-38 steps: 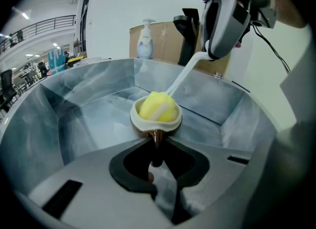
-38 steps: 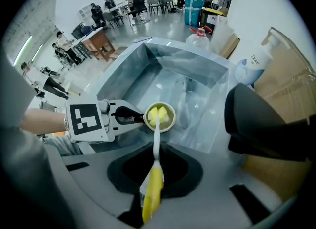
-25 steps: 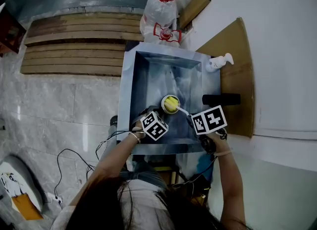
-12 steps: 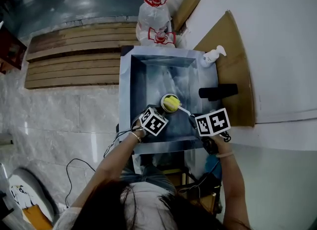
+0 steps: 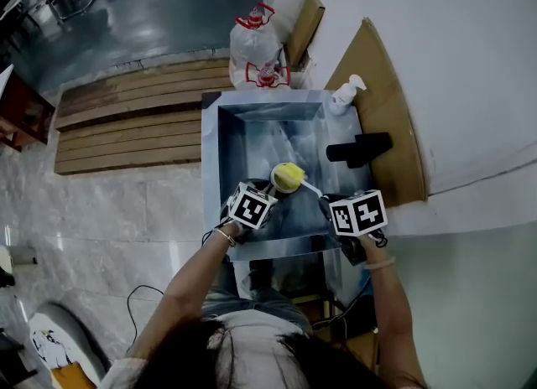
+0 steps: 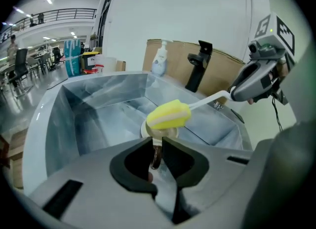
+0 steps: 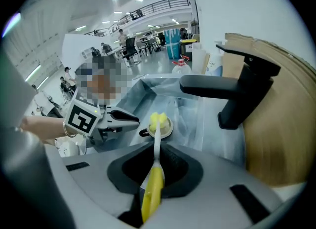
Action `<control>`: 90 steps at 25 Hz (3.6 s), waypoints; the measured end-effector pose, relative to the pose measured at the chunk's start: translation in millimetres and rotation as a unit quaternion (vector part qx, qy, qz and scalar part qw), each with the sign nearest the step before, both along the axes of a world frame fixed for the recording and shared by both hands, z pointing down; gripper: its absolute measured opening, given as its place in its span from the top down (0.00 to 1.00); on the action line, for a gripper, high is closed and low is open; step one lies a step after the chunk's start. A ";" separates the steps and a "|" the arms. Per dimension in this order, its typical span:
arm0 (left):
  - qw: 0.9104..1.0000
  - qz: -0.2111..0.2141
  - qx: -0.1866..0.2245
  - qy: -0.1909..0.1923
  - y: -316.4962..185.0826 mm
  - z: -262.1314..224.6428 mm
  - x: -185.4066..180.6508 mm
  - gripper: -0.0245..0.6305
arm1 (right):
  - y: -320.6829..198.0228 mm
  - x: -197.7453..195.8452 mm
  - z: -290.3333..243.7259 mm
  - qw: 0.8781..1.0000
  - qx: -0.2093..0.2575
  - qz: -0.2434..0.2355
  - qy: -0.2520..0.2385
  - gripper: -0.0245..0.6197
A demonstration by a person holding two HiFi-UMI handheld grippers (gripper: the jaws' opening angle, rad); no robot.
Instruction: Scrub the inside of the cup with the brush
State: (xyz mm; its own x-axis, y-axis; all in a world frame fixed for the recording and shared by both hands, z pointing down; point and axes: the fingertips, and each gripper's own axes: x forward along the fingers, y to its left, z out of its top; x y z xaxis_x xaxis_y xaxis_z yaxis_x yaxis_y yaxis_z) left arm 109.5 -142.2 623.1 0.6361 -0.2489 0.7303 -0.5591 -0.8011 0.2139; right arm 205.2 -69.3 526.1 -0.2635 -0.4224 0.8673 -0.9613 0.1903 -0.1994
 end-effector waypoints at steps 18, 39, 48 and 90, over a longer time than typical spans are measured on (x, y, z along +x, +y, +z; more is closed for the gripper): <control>0.995 -0.075 0.065 0.024 10.7 -60.0 -16.6 0.92 | 15.1 4.3 -10.0 0.994 0.103 -0.015 -0.011 0.88; 0.986 -0.081 0.121 0.087 44.3 -136.0 -55.4 0.93 | 33.3 -31.2 -66.6 0.970 0.237 0.053 -0.001 0.88; 0.977 -0.086 0.150 0.122 70.8 -171.3 -72.0 0.93 | 60.3 -52.6 -93.2 0.958 0.279 0.068 -0.001 0.88; 0.936 -0.086 0.265 0.218 180.5 -304.7 -120.8 0.94 | 158.5 -99.2 -198.7 0.898 0.432 0.086 -0.014 0.88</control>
State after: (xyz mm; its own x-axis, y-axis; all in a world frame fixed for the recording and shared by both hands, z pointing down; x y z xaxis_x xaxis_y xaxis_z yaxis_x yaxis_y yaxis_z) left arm -11.3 38.3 318.3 0.7622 -0.6280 0.1568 -0.6411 -0.7659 0.0492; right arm 105.9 89.2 327.3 -0.1476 -0.9705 0.1909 -0.9880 0.1357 -0.0739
